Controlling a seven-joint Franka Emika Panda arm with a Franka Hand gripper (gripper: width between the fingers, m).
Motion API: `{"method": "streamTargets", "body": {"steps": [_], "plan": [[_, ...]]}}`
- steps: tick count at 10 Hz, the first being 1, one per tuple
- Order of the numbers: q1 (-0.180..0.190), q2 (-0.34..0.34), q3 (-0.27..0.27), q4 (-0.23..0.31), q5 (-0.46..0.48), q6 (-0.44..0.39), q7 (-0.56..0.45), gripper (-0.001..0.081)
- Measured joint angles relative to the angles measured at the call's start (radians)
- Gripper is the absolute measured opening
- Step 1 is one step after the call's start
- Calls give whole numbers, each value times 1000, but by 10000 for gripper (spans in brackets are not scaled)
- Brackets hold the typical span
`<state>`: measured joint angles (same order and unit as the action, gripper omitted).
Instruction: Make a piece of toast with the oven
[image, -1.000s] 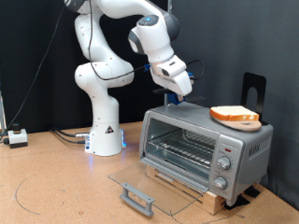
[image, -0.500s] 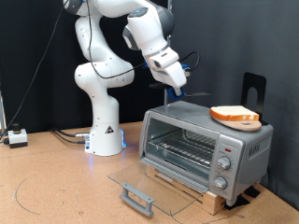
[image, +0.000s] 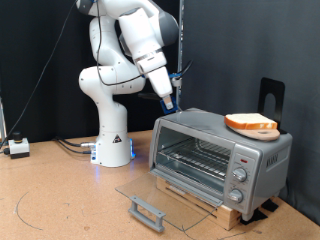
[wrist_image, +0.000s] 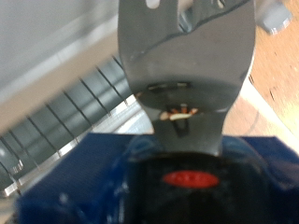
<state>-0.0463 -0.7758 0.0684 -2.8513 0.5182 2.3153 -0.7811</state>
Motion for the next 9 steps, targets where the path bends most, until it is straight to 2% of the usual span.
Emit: {"method": "streamTargets", "body": {"steps": [2,4,6,9], "plan": [[-48,35,-55,15,-44,-57,-48,411],[-67,95,-119,41,-67,-117,-136,411],[-61,93,-116,44,-46,-114,-139,411],[-14,97,-87,81,-19,-146,-120,411]]}}
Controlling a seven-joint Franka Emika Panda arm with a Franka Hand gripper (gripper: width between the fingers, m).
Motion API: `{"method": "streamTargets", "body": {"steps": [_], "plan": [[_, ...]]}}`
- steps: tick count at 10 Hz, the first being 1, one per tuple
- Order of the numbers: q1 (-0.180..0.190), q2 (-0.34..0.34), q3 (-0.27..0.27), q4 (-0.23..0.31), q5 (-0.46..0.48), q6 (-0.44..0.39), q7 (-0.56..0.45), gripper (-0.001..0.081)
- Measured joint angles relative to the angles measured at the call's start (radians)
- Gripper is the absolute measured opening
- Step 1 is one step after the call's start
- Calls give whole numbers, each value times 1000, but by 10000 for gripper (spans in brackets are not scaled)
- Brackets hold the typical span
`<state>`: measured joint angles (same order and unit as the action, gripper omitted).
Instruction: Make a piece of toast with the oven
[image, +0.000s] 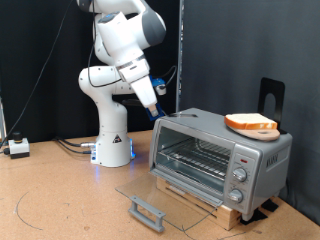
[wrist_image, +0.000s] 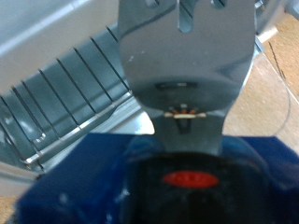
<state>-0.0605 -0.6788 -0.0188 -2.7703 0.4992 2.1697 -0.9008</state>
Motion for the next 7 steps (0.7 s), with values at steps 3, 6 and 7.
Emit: {"method": "streamTargets", "body": {"steps": [3,6,7], "plan": [[8,48,86,46,-36,-20,68,411],[1,101,124,66,-43,18,110,411],[4,101,124,63,-35,18,94,411]]}}
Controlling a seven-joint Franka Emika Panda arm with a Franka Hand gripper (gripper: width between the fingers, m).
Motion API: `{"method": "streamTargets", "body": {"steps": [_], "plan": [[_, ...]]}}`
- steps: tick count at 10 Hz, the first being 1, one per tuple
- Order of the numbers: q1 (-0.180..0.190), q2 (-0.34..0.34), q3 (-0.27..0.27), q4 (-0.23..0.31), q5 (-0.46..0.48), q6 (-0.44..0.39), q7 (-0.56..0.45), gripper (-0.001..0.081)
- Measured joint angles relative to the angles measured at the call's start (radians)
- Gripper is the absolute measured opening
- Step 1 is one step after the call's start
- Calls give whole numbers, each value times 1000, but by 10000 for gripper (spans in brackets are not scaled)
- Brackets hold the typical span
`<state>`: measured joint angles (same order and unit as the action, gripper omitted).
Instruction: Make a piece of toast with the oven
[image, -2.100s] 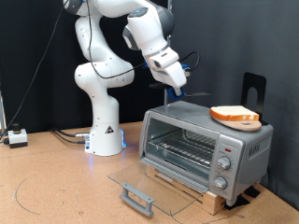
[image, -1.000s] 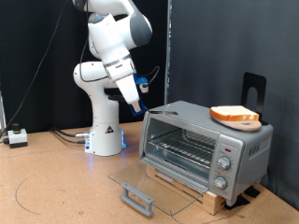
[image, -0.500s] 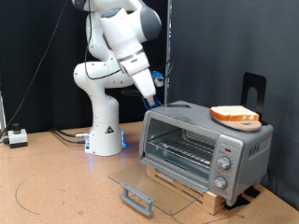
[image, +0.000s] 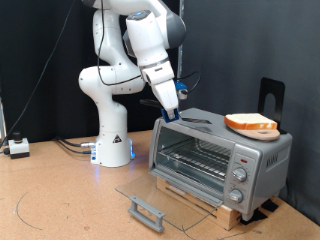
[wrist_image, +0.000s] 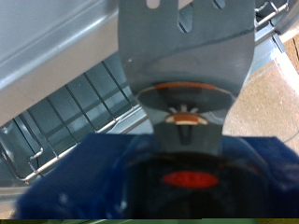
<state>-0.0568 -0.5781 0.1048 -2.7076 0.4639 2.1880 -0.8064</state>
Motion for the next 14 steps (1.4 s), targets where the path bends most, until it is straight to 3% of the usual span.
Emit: {"method": "streamTargets", "body": {"steps": [6,11,14], "plan": [[16,37,49,-5,21,71,-4,411],[64,69,88,-3,112,140,-3,411],[71,70,95,14,136,144,-3,411]]}}
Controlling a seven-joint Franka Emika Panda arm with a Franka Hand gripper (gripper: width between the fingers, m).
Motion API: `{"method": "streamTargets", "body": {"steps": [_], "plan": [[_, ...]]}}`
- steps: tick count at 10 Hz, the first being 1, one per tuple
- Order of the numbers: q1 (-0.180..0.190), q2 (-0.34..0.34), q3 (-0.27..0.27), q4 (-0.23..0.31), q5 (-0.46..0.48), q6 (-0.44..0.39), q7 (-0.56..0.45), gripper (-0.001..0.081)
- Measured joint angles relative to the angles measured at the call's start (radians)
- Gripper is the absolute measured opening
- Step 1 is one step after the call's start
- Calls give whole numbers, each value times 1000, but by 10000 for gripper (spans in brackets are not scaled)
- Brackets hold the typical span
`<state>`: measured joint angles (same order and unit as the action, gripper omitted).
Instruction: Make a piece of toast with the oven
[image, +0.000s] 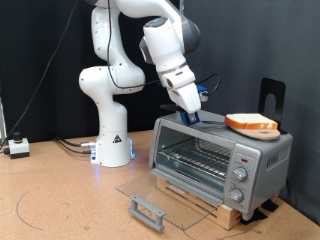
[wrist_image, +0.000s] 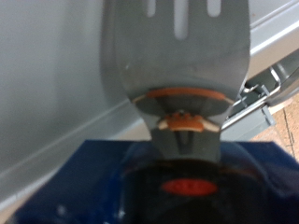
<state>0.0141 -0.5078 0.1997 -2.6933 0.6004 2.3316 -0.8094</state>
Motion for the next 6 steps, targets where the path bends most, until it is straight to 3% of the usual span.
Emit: {"method": "streamTargets", "body": {"steps": [6], "plan": [[3,14,39,40,-4,5,54,411]]}}
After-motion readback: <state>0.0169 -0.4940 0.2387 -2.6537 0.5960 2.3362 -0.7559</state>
